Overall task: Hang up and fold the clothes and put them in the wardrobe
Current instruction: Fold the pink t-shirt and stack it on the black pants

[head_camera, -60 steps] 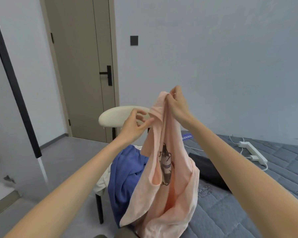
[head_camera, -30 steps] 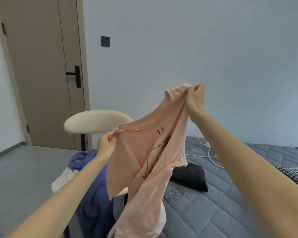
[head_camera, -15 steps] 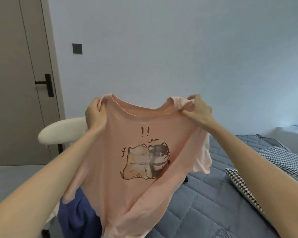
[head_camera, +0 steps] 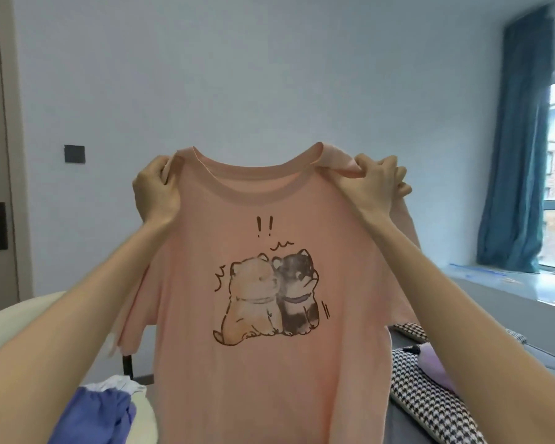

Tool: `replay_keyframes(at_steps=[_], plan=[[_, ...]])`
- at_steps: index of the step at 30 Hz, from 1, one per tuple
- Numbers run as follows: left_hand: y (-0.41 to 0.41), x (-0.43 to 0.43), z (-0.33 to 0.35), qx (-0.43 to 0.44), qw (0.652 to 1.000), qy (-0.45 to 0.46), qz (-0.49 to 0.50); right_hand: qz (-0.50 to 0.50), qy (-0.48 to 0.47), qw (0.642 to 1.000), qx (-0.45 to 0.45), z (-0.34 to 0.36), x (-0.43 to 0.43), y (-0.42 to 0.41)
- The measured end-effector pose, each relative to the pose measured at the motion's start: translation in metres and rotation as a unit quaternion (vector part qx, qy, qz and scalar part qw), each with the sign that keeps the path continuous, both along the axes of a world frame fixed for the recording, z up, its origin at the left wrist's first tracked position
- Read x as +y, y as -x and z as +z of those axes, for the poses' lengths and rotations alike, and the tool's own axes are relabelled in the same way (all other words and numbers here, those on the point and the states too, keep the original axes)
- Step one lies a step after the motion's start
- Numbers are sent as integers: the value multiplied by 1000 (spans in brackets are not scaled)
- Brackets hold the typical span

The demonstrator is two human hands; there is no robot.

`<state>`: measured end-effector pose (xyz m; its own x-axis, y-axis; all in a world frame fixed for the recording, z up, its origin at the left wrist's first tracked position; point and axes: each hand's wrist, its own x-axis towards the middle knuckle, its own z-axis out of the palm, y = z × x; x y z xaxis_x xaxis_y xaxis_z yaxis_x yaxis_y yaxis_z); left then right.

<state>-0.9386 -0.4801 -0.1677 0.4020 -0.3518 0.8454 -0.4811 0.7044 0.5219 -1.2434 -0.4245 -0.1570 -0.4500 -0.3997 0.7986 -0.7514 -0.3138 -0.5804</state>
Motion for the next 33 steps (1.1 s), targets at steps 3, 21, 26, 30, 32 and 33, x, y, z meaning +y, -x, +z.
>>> replay_keyframes(at_steps=[3, 21, 26, 30, 32, 33], plan=[[9, 13, 16, 22, 999, 25, -7, -34, 65, 997, -17, 18, 20, 7], [43, -18, -155, -135, 977, -164, 29, 29, -35, 998, 44, -180, -24, 48], [48, -43, -248, -181, 943, -279, 27, 14, -188, 981, 53, -281, -53, 58], [52, -63, -295, -184, 919, -347, 21, 25, -247, 968, 24, -327, -80, 65], [54, -74, -314, -196, 905, -378, 11, 24, -266, 964, 18, -346, -94, 68], [55, -80, -323, -201, 897, -393, 7, 22, -279, 960, 17, -356, -101, 69]])
